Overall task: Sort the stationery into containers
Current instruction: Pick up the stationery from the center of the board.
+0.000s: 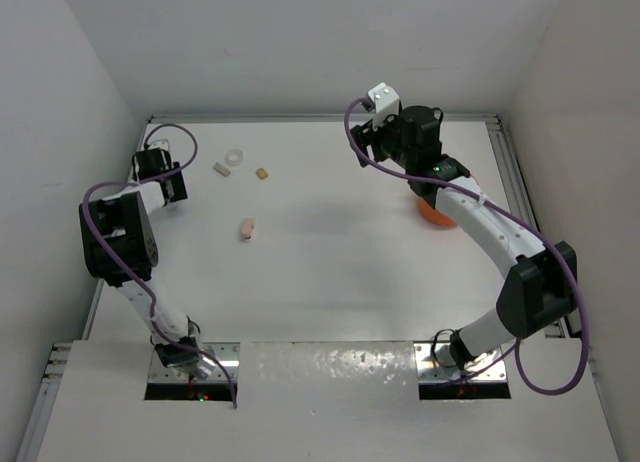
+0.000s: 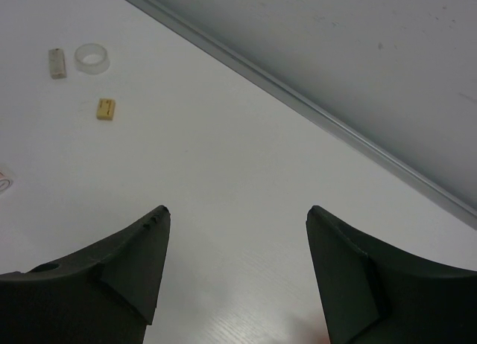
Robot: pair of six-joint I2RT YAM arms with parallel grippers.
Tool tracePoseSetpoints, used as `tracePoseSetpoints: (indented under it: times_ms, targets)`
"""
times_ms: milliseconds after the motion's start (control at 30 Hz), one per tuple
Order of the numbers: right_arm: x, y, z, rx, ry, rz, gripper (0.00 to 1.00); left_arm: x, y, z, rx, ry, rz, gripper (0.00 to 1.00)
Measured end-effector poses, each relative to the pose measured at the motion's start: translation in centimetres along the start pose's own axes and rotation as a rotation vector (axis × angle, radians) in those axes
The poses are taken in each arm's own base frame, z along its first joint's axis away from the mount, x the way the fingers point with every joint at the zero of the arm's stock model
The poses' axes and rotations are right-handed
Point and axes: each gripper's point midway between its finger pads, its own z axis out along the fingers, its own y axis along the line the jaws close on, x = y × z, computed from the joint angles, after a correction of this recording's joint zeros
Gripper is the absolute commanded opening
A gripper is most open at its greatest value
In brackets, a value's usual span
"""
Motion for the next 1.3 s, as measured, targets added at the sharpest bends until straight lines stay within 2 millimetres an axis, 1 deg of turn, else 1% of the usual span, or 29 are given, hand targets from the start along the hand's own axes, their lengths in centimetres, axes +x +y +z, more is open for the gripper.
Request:
tracePoseSetpoints:
  times_ms: [33,67,300,467,567,700,833,900,933,1033,1067,1133,1300]
  targets:
    - [0.0,0.0,0.0,0.002,0.0,-0.002,0.73,-0.1,0.0,0.1,-0.002,-0.002,0.0,0.45]
    - [0.0,-0.1,-0.1,0.005,0.0,-0.006,0.73,-0.1,0.0,0.1,-0.003,-0.001,-0.003,0.44]
    - [-0.3,-0.8,-0.6,0.024,-0.005,-0.019,0.73,0.9,-0.1,0.0,-0.006,0.036,0.0,0.46]
    - [-0.3,-1.0,-0.6,0.031,-0.003,-0.02,0.73,1.1,-0.1,0.0,-0.006,0.042,0.001,0.45]
    - [-0.3,-1.1,-0.6,0.033,-0.003,-0.023,0.73,1.1,-0.1,0.0,-0.006,0.041,0.001,0.42]
    - [-0.5,-1.1,-0.9,0.037,-0.008,-0.027,0.73,1.1,-0.1,0.0,-0.005,0.041,0.0,0.37]
    - [-0.6,-1.2,-1.5,0.045,-0.013,-0.034,0.73,1.1,-0.1,0.0,-0.005,0.041,0.001,0.36]
    - [-0.6,-1.3,-1.6,0.049,-0.014,-0.036,0.73,1.1,-0.1,0.0,-0.005,0.041,0.002,0.28]
    - [-0.6,-1.3,-1.7,0.051,-0.014,-0.036,0.73,1.0,-0.2,0.0,-0.004,0.04,0.002,0.28]
    - [-0.5,-1.4,-1.8,0.056,-0.012,-0.039,0.73,1.0,-0.2,0.0,-0.004,0.04,0.003,0.22]
    - [-0.5,-1.4,-1.8,0.057,-0.011,-0.039,0.73,1.0,-0.2,0.0,-0.003,0.04,0.004,0.11]
    - [-0.4,-1.4,-1.9,0.057,-0.01,-0.039,0.73,1.0,-0.2,0.0,-0.003,0.04,0.007,0.0]
    - [-0.3,-1.4,-2.3,0.058,-0.009,-0.041,0.73,1.0,-0.6,-0.1,0.015,0.042,0.04,0.0]
